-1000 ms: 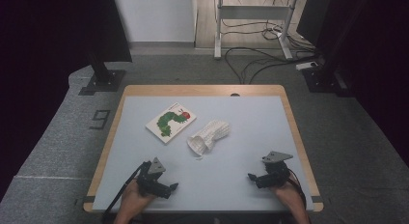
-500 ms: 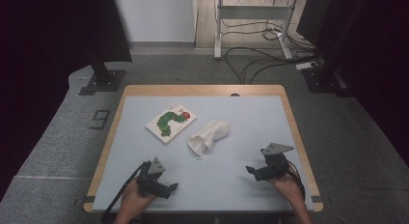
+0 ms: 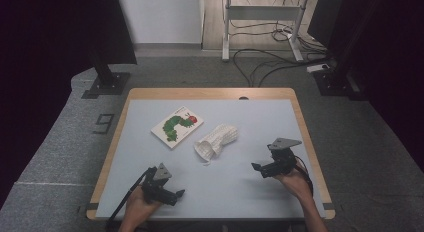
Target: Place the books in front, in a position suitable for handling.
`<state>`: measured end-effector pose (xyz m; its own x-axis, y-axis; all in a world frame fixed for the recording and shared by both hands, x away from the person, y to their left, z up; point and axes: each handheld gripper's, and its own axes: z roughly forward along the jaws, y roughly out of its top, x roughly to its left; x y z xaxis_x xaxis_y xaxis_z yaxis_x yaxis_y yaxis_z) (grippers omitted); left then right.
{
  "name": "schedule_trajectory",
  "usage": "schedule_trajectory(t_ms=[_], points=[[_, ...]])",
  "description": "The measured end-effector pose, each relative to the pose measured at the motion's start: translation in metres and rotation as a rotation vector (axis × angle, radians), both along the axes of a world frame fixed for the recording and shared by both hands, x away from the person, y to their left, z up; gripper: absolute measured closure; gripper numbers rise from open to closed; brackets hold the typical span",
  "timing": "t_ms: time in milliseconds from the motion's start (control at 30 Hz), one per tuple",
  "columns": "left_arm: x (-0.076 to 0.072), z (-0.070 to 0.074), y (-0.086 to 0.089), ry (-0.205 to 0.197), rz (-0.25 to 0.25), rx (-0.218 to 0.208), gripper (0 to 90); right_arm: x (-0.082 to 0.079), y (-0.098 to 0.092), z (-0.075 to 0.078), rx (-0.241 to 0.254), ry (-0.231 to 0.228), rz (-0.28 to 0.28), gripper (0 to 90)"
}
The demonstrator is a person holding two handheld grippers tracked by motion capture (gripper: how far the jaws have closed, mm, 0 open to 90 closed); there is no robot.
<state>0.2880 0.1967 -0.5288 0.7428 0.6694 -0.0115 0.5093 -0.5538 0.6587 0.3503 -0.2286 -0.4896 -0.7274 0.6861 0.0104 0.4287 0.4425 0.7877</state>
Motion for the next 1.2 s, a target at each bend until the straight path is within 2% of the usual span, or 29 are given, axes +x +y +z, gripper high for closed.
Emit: schedule_trajectory(t_ms=[200,533,1033,1200], points=[[0.0,0.0,0.0,0.0,0.0,0.0,0.0,0.012,0.013,0.008,-0.008,-0.012,0.03,0.0],[0.0,0.0,0.0,0.0,0.0,0.0,0.0,0.035,0.039,0.015,0.008,-0.024,0.088,0.0],[0.0,0.0,0.0,0.0,0.0,0.0,0.0,0.061,0.074,0.024,0.012,-0.025,0.137,0.0],[0.0,0.0,0.0,0.0,0.0,0.0,0.0,0.07,0.091,0.025,-0.019,-0.024,0.161,0.0]])
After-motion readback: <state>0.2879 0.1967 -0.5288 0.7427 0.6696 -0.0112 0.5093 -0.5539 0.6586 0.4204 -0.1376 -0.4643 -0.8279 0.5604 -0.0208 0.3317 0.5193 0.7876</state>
